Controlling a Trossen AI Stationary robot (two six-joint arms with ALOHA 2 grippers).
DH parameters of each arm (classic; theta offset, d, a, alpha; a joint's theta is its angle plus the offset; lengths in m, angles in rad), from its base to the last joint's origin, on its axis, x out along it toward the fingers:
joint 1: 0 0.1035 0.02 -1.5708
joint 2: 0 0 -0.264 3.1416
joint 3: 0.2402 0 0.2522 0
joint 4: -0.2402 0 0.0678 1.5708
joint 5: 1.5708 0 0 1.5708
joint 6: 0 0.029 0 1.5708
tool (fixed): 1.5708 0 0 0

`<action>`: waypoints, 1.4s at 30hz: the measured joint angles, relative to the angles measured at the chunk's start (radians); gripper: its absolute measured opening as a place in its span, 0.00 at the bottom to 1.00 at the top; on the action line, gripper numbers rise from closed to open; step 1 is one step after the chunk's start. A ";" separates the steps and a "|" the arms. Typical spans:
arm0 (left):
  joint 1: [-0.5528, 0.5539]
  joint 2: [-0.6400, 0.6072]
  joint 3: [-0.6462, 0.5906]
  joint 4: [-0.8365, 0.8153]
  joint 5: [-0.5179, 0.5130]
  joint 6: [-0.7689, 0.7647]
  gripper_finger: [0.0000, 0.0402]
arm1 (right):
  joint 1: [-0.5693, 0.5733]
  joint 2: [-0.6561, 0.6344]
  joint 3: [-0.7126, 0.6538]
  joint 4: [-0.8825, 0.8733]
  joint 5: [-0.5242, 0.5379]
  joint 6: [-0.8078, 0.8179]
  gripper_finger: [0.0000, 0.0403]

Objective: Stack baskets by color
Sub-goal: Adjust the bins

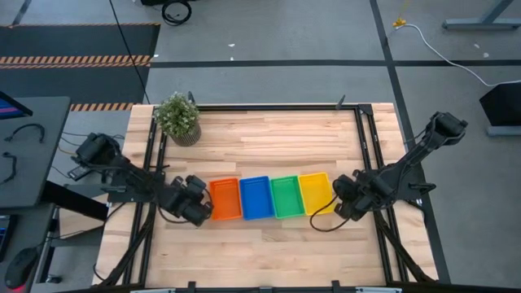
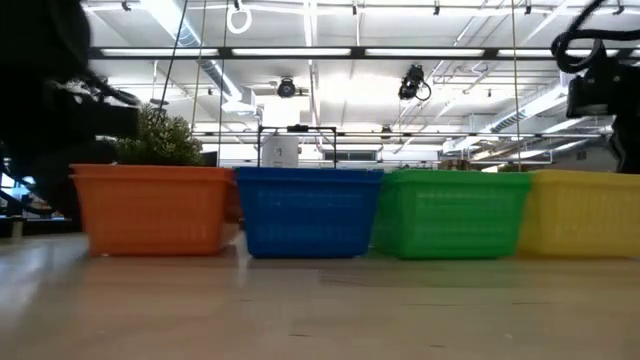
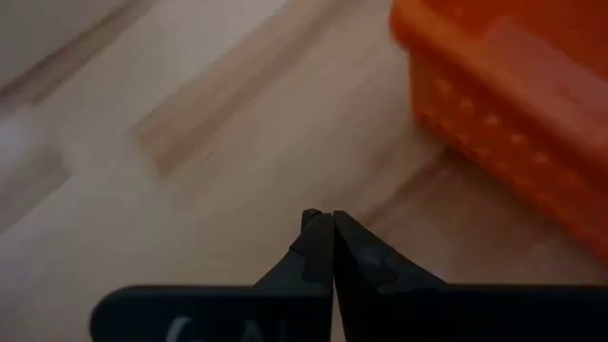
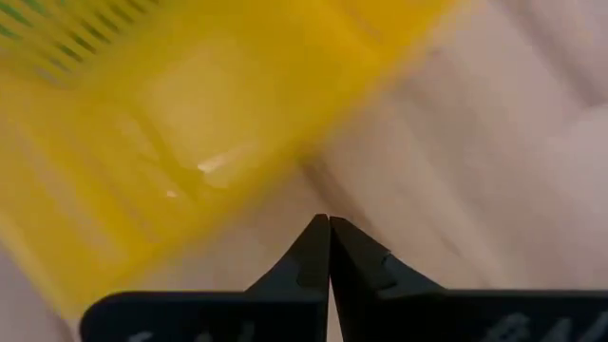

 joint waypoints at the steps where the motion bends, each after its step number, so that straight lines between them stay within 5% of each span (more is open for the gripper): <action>1: 0.018 0.001 -0.006 0.028 -0.006 0.035 0.01 | -0.005 0.000 -0.014 0.050 -0.003 -0.009 0.03; 9: 0.145 0.000 -0.008 0.068 -0.046 0.231 0.01 | -0.018 0.000 -0.033 0.191 -0.030 -0.024 0.01; 14: 0.166 -0.005 -0.008 0.048 0.019 0.308 0.02 | -0.018 0.000 -0.033 0.189 -0.052 -0.011 0.02; 28: 0.147 -0.008 0.189 -0.371 0.035 0.303 0.02 | -0.008 0.000 -0.010 0.138 -0.119 0.086 0.01; 34: 0.166 -0.008 0.157 -0.340 0.059 0.358 0.01 | -0.021 0.000 0.013 0.032 0.021 0.161 0.01; 42: 0.157 -0.008 0.133 -0.157 0.041 0.481 0.01 | -0.031 0.000 0.013 0.112 0.005 0.130 0.01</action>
